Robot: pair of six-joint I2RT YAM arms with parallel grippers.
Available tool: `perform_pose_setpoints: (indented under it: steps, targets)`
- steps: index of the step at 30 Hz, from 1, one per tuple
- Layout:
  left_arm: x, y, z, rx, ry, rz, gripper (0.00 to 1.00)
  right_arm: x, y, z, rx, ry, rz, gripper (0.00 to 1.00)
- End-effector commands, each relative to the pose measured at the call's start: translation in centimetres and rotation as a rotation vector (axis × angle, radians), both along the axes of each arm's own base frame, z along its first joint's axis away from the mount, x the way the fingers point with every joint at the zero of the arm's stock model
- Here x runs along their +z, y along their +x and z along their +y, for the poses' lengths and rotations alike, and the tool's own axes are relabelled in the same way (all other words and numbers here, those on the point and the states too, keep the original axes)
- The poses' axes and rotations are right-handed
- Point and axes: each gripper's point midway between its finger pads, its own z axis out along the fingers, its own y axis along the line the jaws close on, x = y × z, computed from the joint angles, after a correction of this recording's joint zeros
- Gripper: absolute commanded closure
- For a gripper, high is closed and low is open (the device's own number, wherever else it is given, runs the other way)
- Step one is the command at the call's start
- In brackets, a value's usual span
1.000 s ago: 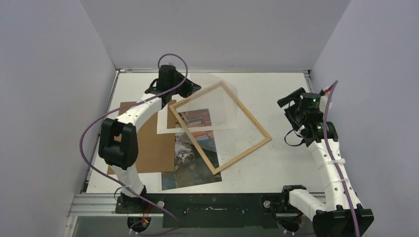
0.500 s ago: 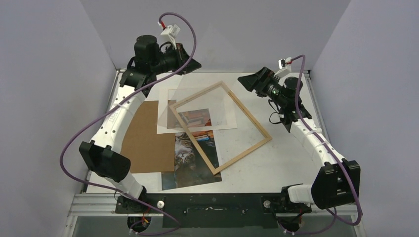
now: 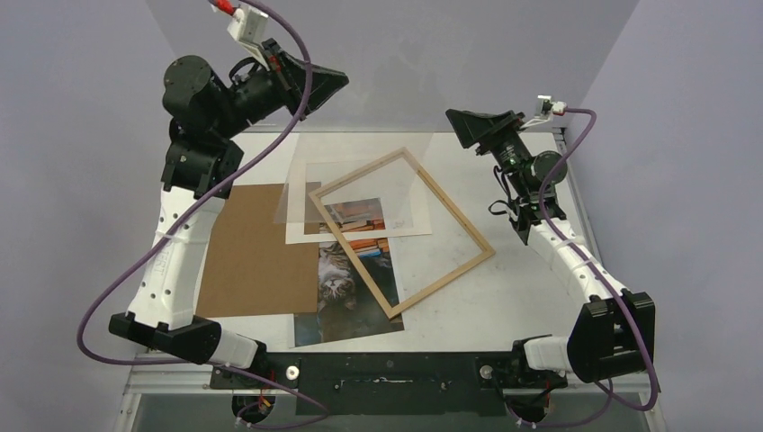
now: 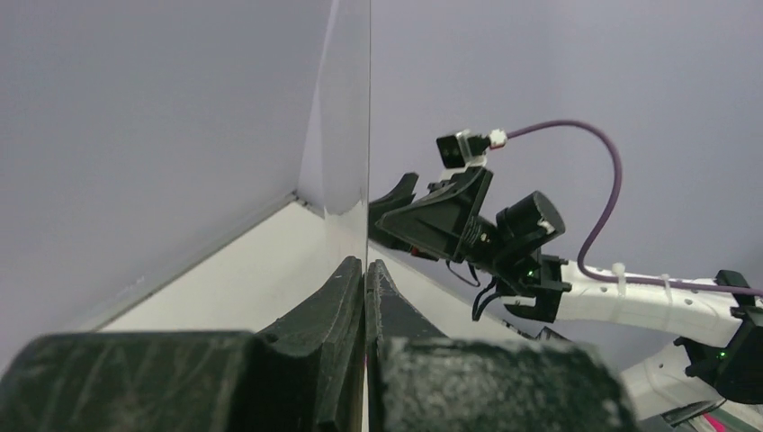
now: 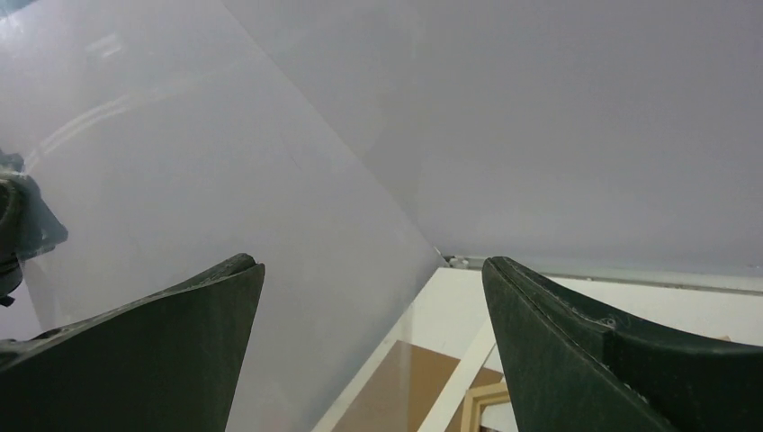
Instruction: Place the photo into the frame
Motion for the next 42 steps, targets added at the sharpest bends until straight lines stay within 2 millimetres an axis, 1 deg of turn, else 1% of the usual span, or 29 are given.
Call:
perform_pose_setpoints:
  steps: [1, 3, 5, 7, 9, 11, 13, 14, 16, 17, 19, 20, 22, 25, 28, 30, 35, 36, 37, 38, 39, 40, 42]
  targets:
    - [8.0, -3.8, 1.8, 0.019, -0.17, -0.214, 1.0, 6.7, -3.2, -0.2, 0.042, 0.096, -0.223, 0.03]
    - [9.3, -4.3, 2.3, 0.03, -0.218, -0.242, 1.0, 8.1, -4.0, 0.6, 0.106, 0.121, -0.267, 0.03]
    - [10.0, -4.5, 2.7, 0.044, -0.253, -0.242, 1.0, 9.5, -5.3, 1.6, 0.189, 0.14, -0.319, 0.03]
    - [10.5, -4.7, 2.9, 0.042, -0.277, -0.247, 1.0, 10.4, -6.0, 2.7, 0.269, 0.147, -0.339, 0.03]
    - [10.9, -4.9, 2.8, 0.029, -0.291, -0.253, 1.0, 11.0, -6.2, 3.7, 0.332, 0.152, -0.329, 0.03]
    - [10.9, -4.6, 3.0, 0.039, -0.3, -0.245, 1.0, 11.8, -6.8, 4.2, 0.396, 0.181, -0.335, 0.04]
    - [10.9, -4.1, 3.4, 0.071, -0.312, -0.236, 1.0, 12.3, -7.5, 4.4, 0.45, 0.203, -0.34, 0.09]
    - [10.8, -3.8, 3.6, 0.089, -0.317, -0.231, 1.0, 12.6, -7.9, 4.3, 0.467, 0.216, -0.349, 0.13]
    - [10.5, -2.9, 4.2, 0.142, -0.332, -0.208, 1.0, 13.0, -8.7, 4.1, 0.49, 0.235, -0.363, 0.25]
    - [10.4, -2.4, 4.5, 0.168, -0.34, -0.197, 1.0, 13.1, -8.9, 4.1, 0.496, 0.237, -0.368, 0.34]
    - [9.8, -1.3, 5.3, 0.224, -0.358, -0.162, 1.0, 13.0, -9.2, 4.1, 0.508, 0.235, -0.366, 0.56]
    - [9.6, -0.8, 5.8, 0.252, -0.366, -0.144, 1.0, 13.0, -9.3, 4.0, 0.509, 0.235, -0.365, 0.66]
    - [9.2, 0.0, 6.6, 0.299, -0.382, -0.119, 1.0, 12.9, -9.3, 3.8, 0.507, 0.238, -0.36, 0.78]
    - [8.7, 1.0, 7.6, 0.336, -0.397, -0.092, 1.0, 12.6, -8.9, 3.4, 0.498, 0.241, -0.337, 0.9]
    - [8.0, 1.7, 7.8, 0.344, -0.394, -0.063, 1.0, 12.4, -8.7, 3.5, 0.51, 0.238, -0.317, 0.98]
    - [7.5, 2.2, 8.2, 0.356, -0.387, -0.048, 1.0, 11.9, -8.3, 3.4, 0.512, 0.239, -0.294, 1.0]
    - [6.2, 3.3, 8.7, 0.346, -0.378, -0.004, 1.0, 11.1, -7.7, 3.3, 0.543, 0.247, -0.252, 1.0]
    - [5.8, 3.6, 8.8, 0.347, -0.375, 0.01, 0.91, 10.9, -7.4, 3.4, 0.548, 0.243, -0.237, 1.0]
    - [5.2, 3.9, 9.1, 0.356, -0.372, 0.027, 0.75, 10.6, -6.9, 3.6, 0.548, 0.234, -0.21, 1.0]
    - [4.5, 4.3, 9.4, 0.373, -0.368, 0.046, 0.61, 10.1, -6.3, 3.8, 0.544, 0.218, -0.175, 1.0]
    - [3.7, 4.6, 9.9, 0.393, -0.36, 0.066, 0.5, 9.3, -5.5, 4.0, 0.533, 0.195, -0.135, 1.0]
    - [2.1, 5.1, 10.4, 0.426, -0.343, 0.112, 0.41, 8.0, -4.5, 4.3, 0.521, 0.165, -0.067, 1.0]
    - [-1.1, 5.8, 11.9, 0.502, -0.308, 0.188, 0.27, 4.4, -2.2, 5.2, 0.49, 0.069, 0.086, 1.0]
